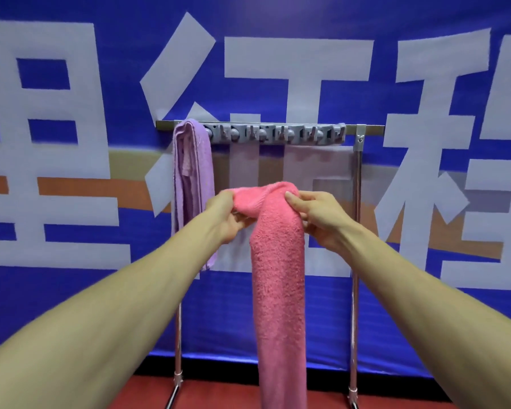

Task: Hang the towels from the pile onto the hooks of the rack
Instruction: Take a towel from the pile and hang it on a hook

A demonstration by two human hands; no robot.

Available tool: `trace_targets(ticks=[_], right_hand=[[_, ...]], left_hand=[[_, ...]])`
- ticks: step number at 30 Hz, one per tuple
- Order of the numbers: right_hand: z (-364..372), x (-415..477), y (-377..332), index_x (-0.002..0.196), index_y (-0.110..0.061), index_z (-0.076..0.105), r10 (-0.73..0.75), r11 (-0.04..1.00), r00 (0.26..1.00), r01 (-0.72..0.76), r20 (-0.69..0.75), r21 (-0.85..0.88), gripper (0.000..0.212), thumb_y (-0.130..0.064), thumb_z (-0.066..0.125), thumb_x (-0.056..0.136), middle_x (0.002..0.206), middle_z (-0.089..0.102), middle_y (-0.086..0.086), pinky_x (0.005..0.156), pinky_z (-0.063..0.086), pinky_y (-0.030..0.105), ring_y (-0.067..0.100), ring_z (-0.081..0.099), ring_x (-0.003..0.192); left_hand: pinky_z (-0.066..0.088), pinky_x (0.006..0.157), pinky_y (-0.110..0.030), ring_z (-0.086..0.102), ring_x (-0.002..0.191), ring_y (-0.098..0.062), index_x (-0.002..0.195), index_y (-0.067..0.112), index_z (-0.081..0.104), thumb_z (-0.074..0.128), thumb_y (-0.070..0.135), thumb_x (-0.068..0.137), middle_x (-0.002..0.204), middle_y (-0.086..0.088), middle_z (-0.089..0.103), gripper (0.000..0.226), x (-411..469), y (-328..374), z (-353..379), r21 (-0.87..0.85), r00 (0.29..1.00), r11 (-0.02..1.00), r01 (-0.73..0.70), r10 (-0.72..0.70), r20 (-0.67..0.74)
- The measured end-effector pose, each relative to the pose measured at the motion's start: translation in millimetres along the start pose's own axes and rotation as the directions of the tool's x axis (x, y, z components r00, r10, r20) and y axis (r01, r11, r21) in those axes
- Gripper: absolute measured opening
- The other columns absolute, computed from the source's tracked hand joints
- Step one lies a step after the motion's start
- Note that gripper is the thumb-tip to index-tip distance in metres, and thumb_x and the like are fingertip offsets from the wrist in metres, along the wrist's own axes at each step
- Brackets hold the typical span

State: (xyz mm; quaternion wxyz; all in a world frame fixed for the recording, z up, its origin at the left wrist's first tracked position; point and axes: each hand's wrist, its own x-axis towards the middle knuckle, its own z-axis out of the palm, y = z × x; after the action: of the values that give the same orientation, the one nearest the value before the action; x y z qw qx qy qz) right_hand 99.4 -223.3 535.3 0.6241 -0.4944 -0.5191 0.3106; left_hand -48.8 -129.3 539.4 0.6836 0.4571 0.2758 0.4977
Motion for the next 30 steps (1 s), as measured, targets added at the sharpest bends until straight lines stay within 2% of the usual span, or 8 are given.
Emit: trace_targets(ticks=[4,8,13,17,21,24,27,30], right_hand=[[11,7,-11,0.120,0.003,0.061,0.091,0.980,0.983,-0.060,-0.159,0.191,0.032,-0.012,0.061,0.093,0.091,0.065,0.007,0.066,0.049,0.029,0.016,0.058,0.075],[14,18,-17,0.098,-0.006,0.065,0.215,0.937,0.954,-0.141,-0.210,0.320,0.013,-0.017,0.065,0.091,0.105,0.066,0.014,0.090,0.051,0.048,0.027,0.062,0.089],[11,19,-23,0.099,-0.007,0.059,0.284,0.884,0.920,-0.142,-0.271,0.446,0.011,-0.002,0.056,0.090,0.072,0.053,0.003,0.050,0.046,0.023,0.013,0.051,0.049],[0,22,-21,0.120,0.007,0.052,0.252,0.877,0.923,-0.091,-0.290,0.472,0.047,0.011,0.046,0.074,0.090,0.048,0.009,0.061,0.047,0.022,0.015,0.044,0.062],[-7,15,-19,0.075,-0.008,0.044,0.243,0.843,0.945,-0.093,-0.221,0.530,0.025,0.015,0.042,0.085,0.065,0.040,0.004,0.034,0.036,0.019,0.010,0.044,0.035],[-18,15,-2,0.069,-0.009,0.044,0.223,0.843,0.963,-0.114,-0.149,0.525,0.030,0.017,0.047,0.084,0.065,0.036,0.004,0.045,0.041,0.017,0.012,0.038,0.048],[-27,13,15,0.081,0.002,0.056,0.311,0.881,0.945,-0.247,-0.101,0.404,0.014,0.015,0.051,0.085,0.076,0.048,0.013,0.078,0.050,0.022,0.016,0.045,0.066],[-37,9,31,0.094,0.006,0.061,0.430,0.882,0.900,-0.404,-0.066,0.241,0.011,0.009,0.052,0.089,0.080,0.049,0.015,0.053,0.052,0.018,0.013,0.042,0.063]], left_hand=[[0.047,0.064,-0.029,0.057,0.062,-0.017,0.076,0.016,0.056,0.040,0.023,0.098,0.074,-0.003,0.059,0.028,-27,-30,-12,0.201,0.988,0.979,0.029,-0.059,0.144],[0.049,0.071,-0.030,0.060,0.070,-0.015,0.091,0.017,0.063,0.033,0.046,0.101,0.081,-0.001,0.066,0.042,-49,-62,-25,0.318,0.958,0.948,-0.036,-0.058,0.281],[0.054,0.074,-0.023,0.066,0.077,-0.010,0.102,0.012,0.064,0.053,0.027,0.095,0.093,-0.003,0.070,0.020,-72,-96,-32,0.428,0.918,0.889,-0.164,-0.020,0.395],[0.053,0.064,-0.017,0.065,0.066,-0.002,0.094,0.013,0.062,0.048,0.011,0.098,0.083,0.002,0.069,0.014,-76,-104,-37,0.409,0.936,0.906,-0.112,-0.043,0.350],[0.051,0.058,-0.017,0.064,0.066,-0.008,0.088,0.012,0.063,0.047,0.009,0.098,0.071,0.006,0.070,0.019,-74,-84,-33,0.339,0.948,0.935,-0.108,-0.006,0.317],[0.053,0.065,-0.023,0.066,0.073,-0.013,0.095,0.008,0.065,0.051,0.008,0.096,0.082,-0.002,0.071,0.015,-70,-59,-25,0.311,0.938,0.944,-0.114,0.000,0.346],[0.055,0.063,-0.025,0.065,0.069,-0.017,0.100,0.007,0.064,0.049,0.008,0.094,0.081,-0.007,0.069,0.016,-69,-36,-12,0.249,0.923,0.968,-0.019,-0.078,0.377],[0.051,0.061,-0.023,0.058,0.061,-0.016,0.089,0.011,0.062,0.049,0.013,0.091,0.073,-0.006,0.063,0.013,-65,-18,6,0.263,0.923,0.965,0.019,-0.117,0.365]])
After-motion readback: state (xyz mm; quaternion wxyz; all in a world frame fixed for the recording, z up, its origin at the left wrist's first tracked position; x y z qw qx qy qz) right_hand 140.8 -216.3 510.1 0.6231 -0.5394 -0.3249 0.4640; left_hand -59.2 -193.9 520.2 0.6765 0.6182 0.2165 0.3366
